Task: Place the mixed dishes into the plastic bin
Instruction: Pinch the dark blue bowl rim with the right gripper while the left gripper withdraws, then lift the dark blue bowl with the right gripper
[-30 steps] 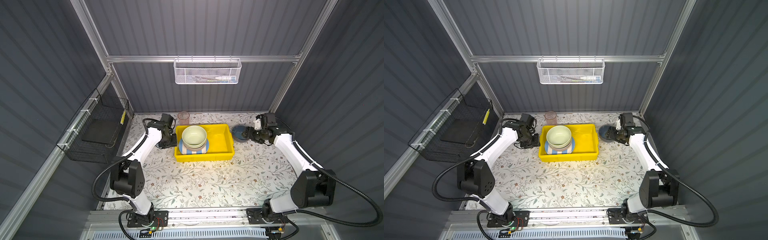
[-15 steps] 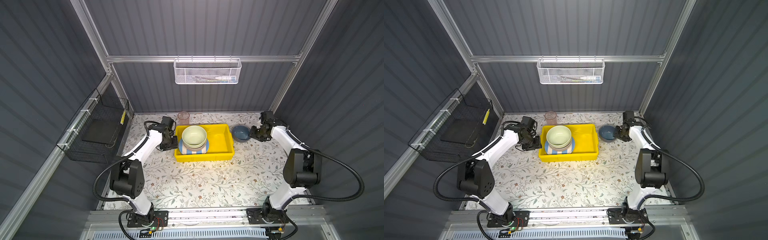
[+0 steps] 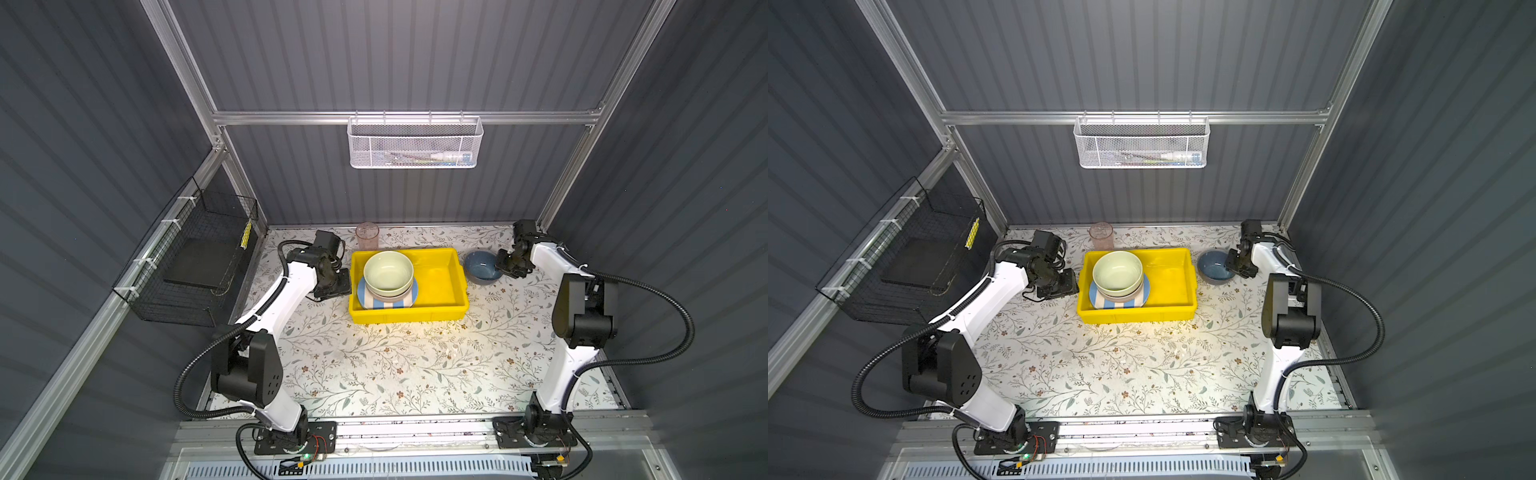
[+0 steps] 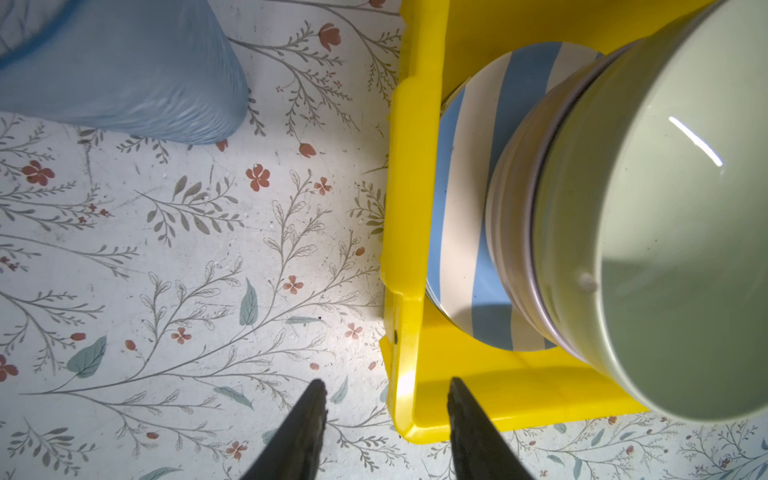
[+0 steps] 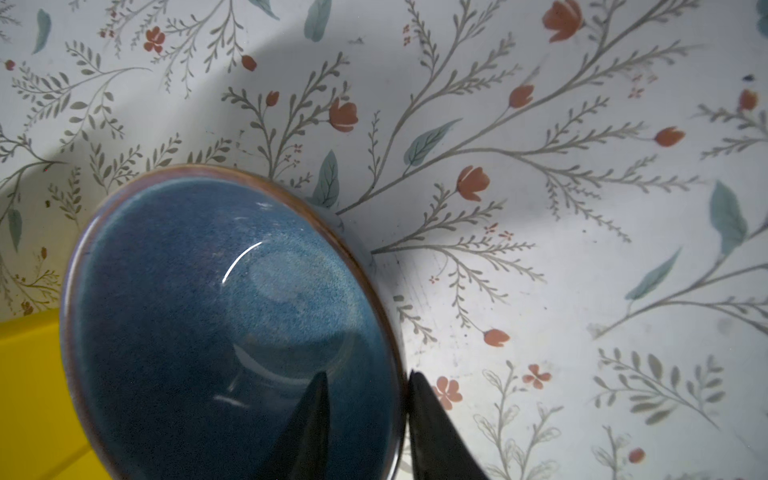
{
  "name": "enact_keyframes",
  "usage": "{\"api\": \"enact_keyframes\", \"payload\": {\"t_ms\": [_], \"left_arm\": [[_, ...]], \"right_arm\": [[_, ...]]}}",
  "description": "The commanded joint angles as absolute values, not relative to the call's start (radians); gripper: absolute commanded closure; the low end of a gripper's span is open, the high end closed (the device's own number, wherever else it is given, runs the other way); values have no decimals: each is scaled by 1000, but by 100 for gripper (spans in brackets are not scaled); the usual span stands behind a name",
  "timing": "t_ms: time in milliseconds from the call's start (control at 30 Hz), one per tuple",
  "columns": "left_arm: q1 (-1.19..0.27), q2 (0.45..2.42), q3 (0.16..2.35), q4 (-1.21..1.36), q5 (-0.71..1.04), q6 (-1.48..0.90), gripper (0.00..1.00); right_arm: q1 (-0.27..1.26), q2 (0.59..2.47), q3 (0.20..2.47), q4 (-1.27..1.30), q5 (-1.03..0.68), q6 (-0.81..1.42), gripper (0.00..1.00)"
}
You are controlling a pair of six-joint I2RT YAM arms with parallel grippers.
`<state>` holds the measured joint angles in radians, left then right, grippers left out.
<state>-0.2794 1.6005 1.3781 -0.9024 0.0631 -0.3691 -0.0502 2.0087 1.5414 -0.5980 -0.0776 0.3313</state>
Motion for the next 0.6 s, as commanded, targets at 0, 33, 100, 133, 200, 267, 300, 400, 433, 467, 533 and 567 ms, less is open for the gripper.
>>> {"api": "enact_keyframes", "payload": {"t_ms": [0,33,100,133,200,267,300,400,433,467,533,567], "left_arm": [[-268,1558,1356,-944,60,-341,49],[-267,1548,1353,-946,55,-340,47],[-264,1525,1346,-946,47,-338,44],[-262,1511,1340,-945,42,-338,40],[-261,1486,1330,-940,31,-339,36],[-258,1465,1326,-945,19,-335,32],[-257,1458,1325,-948,16,-333,31],[-255,1439,1318,-958,0,-330,26],[-255,1430,1313,-958,-3,-328,24],[-253,1421,1307,-956,-7,-328,23],[-252,1404,1300,-954,-12,-327,21],[-250,1397,1296,-953,-13,-326,20]], "right_arm": [[-55,2029,1572,-611,-78,330,70],[-55,2036,1574,-612,-77,328,71],[-55,2043,1576,-613,-78,325,74],[-56,2045,1575,-613,-78,324,74],[-56,2049,1574,-612,-76,321,76],[-56,2054,1575,-614,-80,319,78],[-55,2054,1577,-616,-80,318,80],[-55,2048,1575,-620,-91,316,85],[-55,2044,1574,-623,-90,315,87],[-55,2037,1575,-627,-93,312,88],[-56,2022,1575,-636,-93,305,91],[-55,2012,1577,-641,-95,302,93]]}}
